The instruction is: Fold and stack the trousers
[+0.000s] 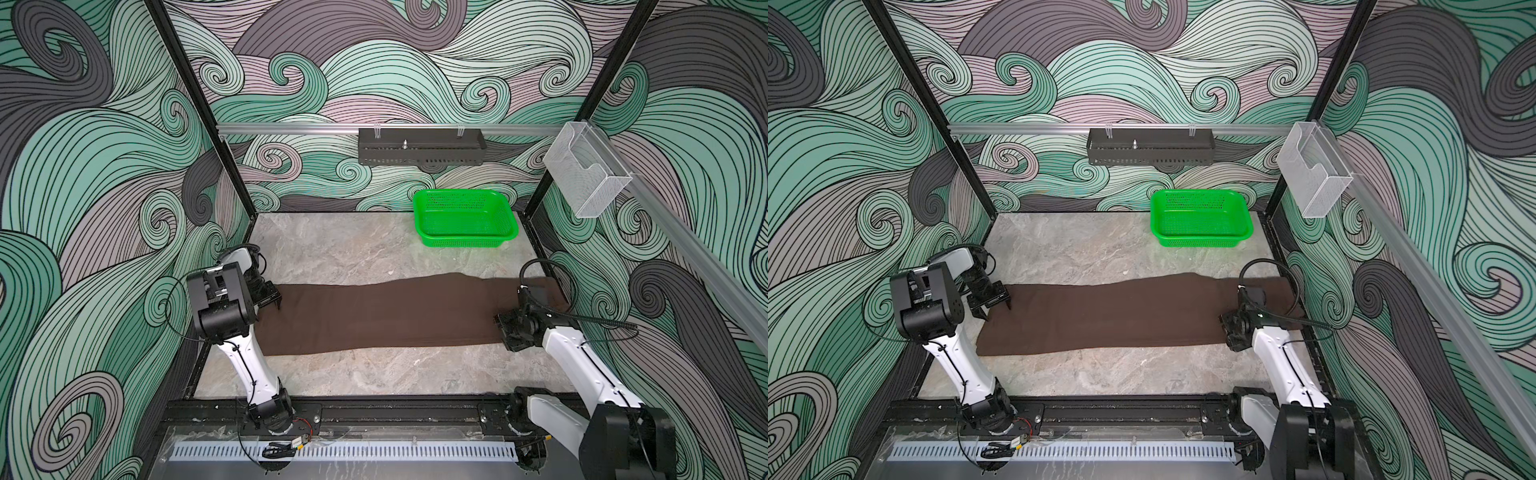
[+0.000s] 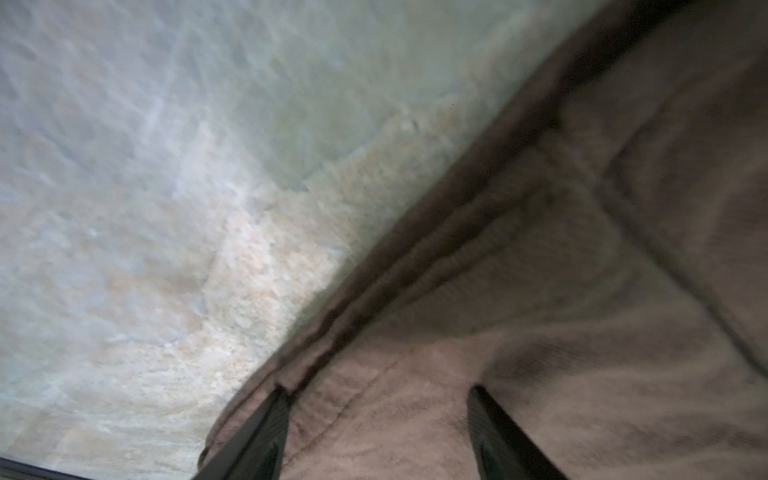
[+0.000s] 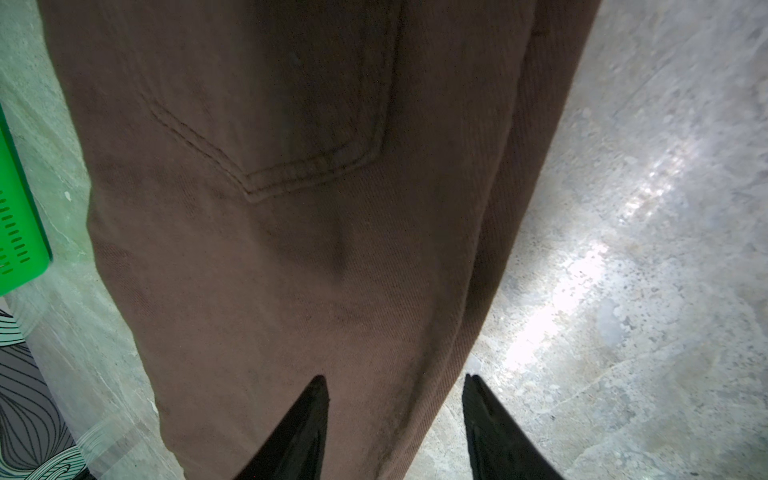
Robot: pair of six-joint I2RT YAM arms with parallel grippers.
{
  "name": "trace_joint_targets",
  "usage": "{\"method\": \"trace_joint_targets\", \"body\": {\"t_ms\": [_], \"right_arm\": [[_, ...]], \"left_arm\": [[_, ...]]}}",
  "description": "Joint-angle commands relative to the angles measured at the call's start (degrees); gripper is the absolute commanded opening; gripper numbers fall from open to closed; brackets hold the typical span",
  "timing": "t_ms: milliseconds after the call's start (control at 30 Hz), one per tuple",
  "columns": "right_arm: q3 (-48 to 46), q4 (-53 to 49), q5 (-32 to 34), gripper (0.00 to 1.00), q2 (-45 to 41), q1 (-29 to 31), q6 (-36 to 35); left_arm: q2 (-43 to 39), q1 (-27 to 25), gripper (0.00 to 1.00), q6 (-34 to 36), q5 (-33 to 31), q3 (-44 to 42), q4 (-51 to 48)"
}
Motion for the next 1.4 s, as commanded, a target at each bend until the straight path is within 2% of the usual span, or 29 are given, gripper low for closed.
{"method": "trace_joint_targets", "body": {"t_ms": [0, 167, 333, 533, 567, 633, 700, 767, 900, 1100, 1367], "right_arm": [[1.2, -0.3, 1.6, 0.53, 0.8, 0.9, 1.5], [2.1, -0.1, 2.0, 0.53, 1.7, 2.0, 1.9], [2.1, 0.1, 2.2, 0.53, 1.8, 2.1, 2.1], [1.2, 0.8, 2.1, 0.53, 1.7, 2.2, 2.6], [1.0, 0.7, 2.1, 0.53, 1.6, 2.2, 2.6], [0.8, 0.8, 2.3, 0.53, 1.4, 2.2, 2.7], [0.6, 1.0, 2.2, 0.53, 1.3, 2.2, 2.8], [0.4, 1.0, 2.2, 0.53, 1.0, 2.2, 2.8], [0.4, 0.6, 2.4, 0.53, -0.2, 2.2, 2.7], [0.4, 0.1, 1.8, 0.53, -1.3, 2.7, 2.4], [2.4, 0.2, 0.5, 0.59, -0.7, 6.8, 1.4]], "left_arm": [[-1.1, -0.1, 0.65, -0.7, 4.0, -1.3, 0.2], [0.4, -1.3, 0.62, -0.5, 5.3, -2.4, 0.7], [0.6, -1.2, 0.67, -1.0, 2.4, -1.8, 0.2], [1.7, -1.2, 0.68, -1.1, 2.4, -2.4, 0.1], [1.5, -1.2, 0.66, -0.9, 2.7, -2.6, 0.3], [1.2, -1.2, 0.52, -0.6, 4.1, -3.1, 0.8], [1.3, -1.2, 0.22, -0.2, 7.2, -3.6, 1.3], [1.2, -1.3, 0.01, 0.0, 8.4, -3.6, 1.4], [-3.6, -1.3, 0.0, 1.0, 8.5, -2.2, 1.1], [-11.3, -0.5, 0.0, 2.7, 0.5, 5.6, -5.7], [-11.3, 3.4, 0.0, 4.4, -7.8, 11.5, -11.2]]}}
